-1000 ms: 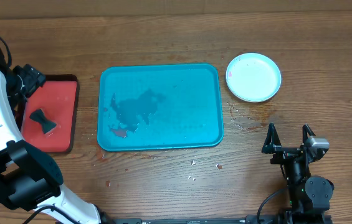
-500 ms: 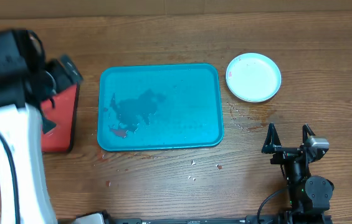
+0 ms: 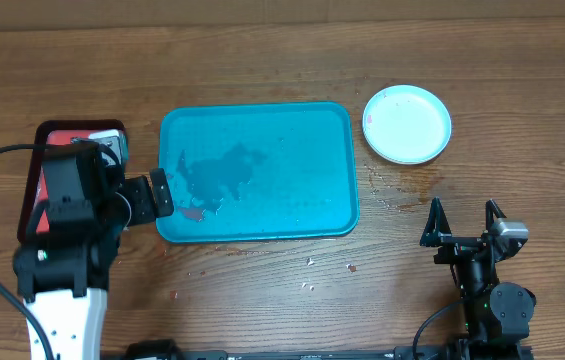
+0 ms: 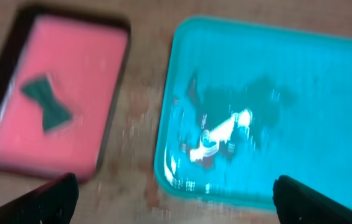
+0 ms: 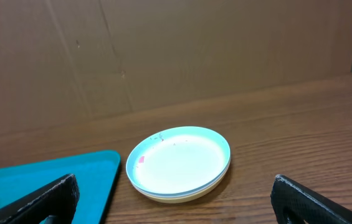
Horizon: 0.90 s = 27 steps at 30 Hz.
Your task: Clean dirty plates on tray and stack at the side
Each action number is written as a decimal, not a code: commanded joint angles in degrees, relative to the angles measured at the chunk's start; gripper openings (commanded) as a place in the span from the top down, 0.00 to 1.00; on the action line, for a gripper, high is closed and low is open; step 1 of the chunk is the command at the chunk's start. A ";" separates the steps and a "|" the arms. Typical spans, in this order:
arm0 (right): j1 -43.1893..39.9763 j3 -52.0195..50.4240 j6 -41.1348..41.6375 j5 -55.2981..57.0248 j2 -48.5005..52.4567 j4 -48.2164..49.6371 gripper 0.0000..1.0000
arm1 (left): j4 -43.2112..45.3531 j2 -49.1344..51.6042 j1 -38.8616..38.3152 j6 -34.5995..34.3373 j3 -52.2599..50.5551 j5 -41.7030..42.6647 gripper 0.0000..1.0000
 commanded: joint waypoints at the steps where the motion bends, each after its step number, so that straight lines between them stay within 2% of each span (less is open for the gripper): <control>1: 0.22 -0.59 -0.39 0.55 -0.66 0.33 0.00 | 5.20 -6.80 -0.39 1.31 -6.62 0.68 0.00; 10: 0.22 -0.59 -0.39 0.55 -0.66 0.33 0.00 | 34.75 -25.42 -0.37 1.29 -35.19 4.79 0.00; 18: 0.22 -0.59 -0.39 0.55 -0.66 0.33 0.00 | 54.55 -34.40 -1.33 1.09 -52.74 6.84 0.00; 24: 0.22 -0.59 -0.39 0.55 -0.66 0.33 0.00 | 61.92 -41.86 -2.67 1.25 -60.39 6.49 0.00; 27: 0.22 -0.59 -0.39 0.55 -0.66 0.33 0.00 | 59.87 -45.81 -2.67 1.29 -61.72 6.38 0.00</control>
